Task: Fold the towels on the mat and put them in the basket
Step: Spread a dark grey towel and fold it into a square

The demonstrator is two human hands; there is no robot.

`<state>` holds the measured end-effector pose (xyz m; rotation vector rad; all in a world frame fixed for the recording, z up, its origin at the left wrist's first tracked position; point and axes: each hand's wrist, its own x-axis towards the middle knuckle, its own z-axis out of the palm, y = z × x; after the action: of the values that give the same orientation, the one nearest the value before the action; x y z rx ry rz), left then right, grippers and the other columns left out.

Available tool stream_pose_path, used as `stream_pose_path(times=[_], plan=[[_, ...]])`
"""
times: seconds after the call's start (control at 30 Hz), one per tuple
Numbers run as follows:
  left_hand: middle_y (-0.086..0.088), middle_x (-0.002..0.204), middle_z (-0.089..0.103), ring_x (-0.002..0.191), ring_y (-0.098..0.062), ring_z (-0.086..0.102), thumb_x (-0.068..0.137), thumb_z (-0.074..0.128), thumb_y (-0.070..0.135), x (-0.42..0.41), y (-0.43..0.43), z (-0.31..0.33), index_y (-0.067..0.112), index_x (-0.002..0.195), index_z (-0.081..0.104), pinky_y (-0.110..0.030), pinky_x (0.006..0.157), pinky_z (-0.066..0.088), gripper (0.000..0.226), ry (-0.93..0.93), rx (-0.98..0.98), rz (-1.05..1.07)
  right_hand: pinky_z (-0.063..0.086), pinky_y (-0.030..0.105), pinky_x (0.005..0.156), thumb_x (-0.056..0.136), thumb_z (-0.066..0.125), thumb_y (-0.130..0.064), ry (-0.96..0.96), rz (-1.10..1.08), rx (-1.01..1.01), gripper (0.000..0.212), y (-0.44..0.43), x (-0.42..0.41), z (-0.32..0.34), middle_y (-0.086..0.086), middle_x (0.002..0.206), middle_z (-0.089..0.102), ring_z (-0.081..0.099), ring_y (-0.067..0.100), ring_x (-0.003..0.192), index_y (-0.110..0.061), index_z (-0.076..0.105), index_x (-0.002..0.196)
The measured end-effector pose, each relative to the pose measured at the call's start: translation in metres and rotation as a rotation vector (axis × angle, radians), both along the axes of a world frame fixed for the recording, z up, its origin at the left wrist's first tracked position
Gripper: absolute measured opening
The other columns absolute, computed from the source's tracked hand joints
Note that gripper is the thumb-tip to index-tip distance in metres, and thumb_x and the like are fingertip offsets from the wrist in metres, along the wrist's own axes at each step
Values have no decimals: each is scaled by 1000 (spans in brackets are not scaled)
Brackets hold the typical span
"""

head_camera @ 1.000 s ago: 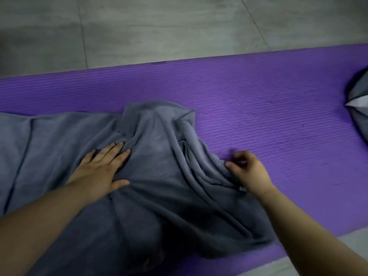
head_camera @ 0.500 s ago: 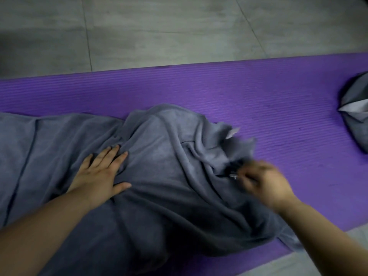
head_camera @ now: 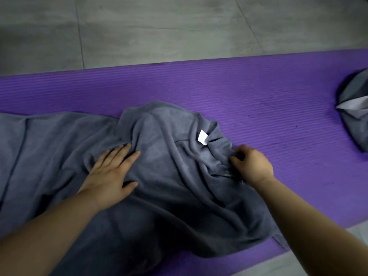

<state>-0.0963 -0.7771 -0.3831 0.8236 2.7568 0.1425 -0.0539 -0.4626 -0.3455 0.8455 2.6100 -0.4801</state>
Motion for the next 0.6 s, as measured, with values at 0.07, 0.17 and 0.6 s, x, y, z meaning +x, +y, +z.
stream_pose_path(times=[0.07,0.17,0.6], plan=[[-18,120,61,113,-21,36,65,37,53,1,8,0,16,123,45,-25,105,11,70,-15,24,-4,44,35,79,89,53,-25,72,-23,49,25,15,-2,8,16,112,64,58,33,106,-11,61,108],[-19,123,59,114,-23,36,67,36,55,3,23,-4,16,124,42,-33,99,20,70,-9,50,14,44,39,81,90,53,-20,244,-106,118,26,54,-26,32,24,112,63,57,38,107,-3,63,107],[-17,128,56,121,-23,34,68,38,53,24,95,-4,18,125,41,-27,111,3,67,45,229,-99,33,45,102,89,53,-23,90,-314,102,45,131,-11,-4,27,134,42,39,41,125,-3,45,129]])
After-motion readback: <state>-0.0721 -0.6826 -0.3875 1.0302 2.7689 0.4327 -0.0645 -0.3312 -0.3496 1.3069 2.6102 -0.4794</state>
